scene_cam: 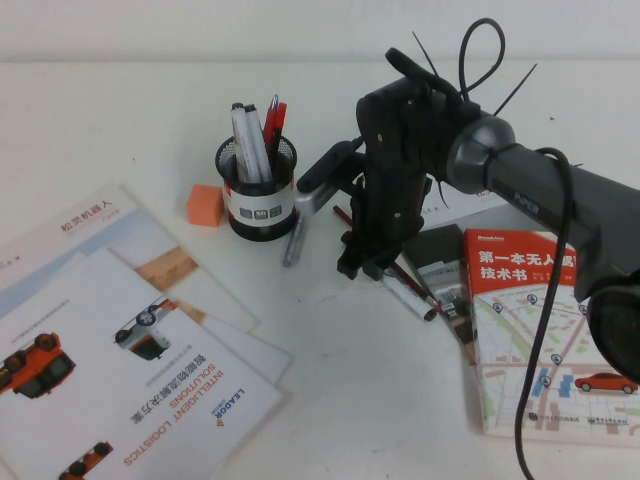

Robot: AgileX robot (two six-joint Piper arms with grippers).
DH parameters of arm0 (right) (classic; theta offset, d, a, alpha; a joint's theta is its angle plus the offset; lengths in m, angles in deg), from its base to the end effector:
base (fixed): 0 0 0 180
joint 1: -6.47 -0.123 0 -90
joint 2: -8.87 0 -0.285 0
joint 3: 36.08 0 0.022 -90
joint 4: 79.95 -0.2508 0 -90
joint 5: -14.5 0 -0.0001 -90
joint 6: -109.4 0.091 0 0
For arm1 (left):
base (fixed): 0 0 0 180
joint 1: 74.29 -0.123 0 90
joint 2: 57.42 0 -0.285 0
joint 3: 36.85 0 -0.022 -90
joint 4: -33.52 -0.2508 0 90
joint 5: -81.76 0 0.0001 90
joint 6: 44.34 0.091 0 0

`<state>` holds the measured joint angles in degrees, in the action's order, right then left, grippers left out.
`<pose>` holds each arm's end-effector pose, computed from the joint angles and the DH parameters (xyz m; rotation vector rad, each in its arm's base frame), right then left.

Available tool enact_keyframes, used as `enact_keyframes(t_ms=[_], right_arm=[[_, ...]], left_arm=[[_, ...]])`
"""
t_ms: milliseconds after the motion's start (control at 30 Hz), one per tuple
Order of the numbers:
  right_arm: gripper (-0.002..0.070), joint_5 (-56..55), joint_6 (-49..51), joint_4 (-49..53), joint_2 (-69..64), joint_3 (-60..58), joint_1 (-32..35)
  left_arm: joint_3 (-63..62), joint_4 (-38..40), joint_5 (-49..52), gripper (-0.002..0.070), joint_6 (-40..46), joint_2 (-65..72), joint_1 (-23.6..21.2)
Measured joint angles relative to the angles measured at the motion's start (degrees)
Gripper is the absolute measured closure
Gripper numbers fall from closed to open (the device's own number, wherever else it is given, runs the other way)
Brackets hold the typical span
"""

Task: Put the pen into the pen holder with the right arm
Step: Pick up the pen on the table

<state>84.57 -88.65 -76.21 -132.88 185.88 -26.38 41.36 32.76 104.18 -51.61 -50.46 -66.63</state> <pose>0.4152 0.2615 0.1891 -1.2933 2.6597 -0.0591 0.0515 -0.0065 0.1730 0.0145 1.8810 -0.1658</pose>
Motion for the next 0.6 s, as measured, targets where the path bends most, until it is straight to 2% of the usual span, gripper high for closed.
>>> enact_keyframes(t_ms=[100,233,600], right_arm=[[0.0448,0.0,0.0,-0.01,0.0,0.0,0.12],[0.0581,0.0,1.02,-0.79,0.0,0.0,0.21],[0.058,-1.06,4.49,-2.69,6.74,0.0,0.98]], left_arm=[[0.0,0.0,0.0,0.0677,0.0,0.0,0.0],[0.0,0.0,0.0,0.0677,0.0,0.0,0.0],[0.0,0.0,0.0,0.0678,0.0,0.0,0.0]])
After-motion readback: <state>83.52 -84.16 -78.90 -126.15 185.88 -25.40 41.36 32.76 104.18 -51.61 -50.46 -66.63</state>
